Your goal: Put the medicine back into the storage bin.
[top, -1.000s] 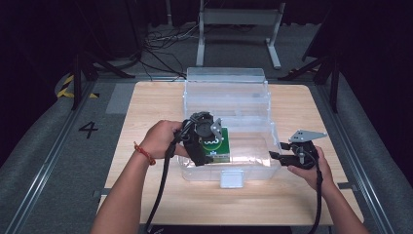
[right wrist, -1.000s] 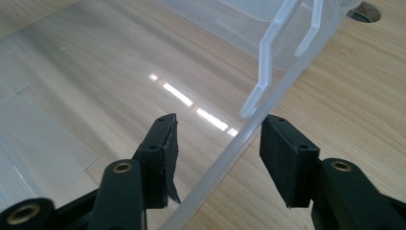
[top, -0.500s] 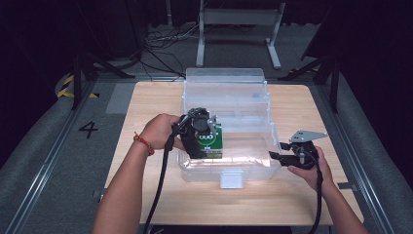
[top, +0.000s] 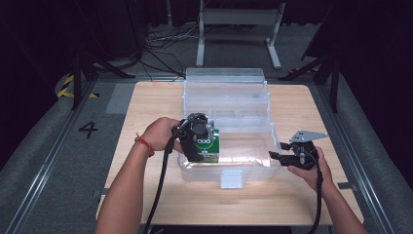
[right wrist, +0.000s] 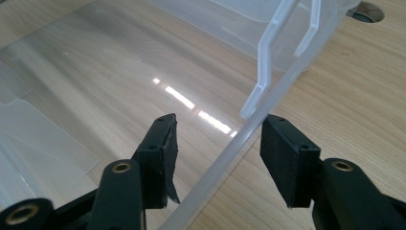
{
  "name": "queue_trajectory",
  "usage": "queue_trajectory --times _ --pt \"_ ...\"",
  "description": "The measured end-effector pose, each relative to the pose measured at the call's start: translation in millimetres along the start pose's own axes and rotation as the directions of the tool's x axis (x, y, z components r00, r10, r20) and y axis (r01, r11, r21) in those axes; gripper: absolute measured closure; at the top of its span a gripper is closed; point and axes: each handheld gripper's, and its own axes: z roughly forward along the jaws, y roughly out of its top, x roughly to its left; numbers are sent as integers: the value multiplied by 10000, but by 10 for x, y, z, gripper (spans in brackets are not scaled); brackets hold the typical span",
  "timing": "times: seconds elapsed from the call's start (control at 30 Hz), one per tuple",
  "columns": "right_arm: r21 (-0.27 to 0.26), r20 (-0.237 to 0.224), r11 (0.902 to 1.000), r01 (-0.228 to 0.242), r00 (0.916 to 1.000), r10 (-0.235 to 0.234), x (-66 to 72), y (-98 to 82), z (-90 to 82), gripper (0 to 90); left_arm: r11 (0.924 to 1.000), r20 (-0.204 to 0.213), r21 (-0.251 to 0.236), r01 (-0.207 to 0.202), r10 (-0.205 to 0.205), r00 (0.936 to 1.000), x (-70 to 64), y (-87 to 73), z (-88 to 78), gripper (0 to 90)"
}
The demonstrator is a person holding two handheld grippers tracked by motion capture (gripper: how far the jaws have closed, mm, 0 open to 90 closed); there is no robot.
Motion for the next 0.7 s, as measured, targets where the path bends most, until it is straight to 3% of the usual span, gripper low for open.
queue_trajectory --times 0.1,0.3,0.47,0.7 --pt "1 0 10000 1 10000 -1 -1 0 1 481 9998 30 -48 206 -206 9998 6 -37 33 161" --pt "-21 -37 10000 5 10000 -5 -5 -2 5 466 9997 89 85 224 -224 9997 2 -78 116 160" --pt "77 104 9996 287 9995 -288 28 5 26 437 9996 210 194 189 -193 9996 -2 -103 183 158" --pt "78 65 9997 247 9997 -248 27 4 27 433 9992 340 -1 403 -403 9986 -18 -131 225 153"
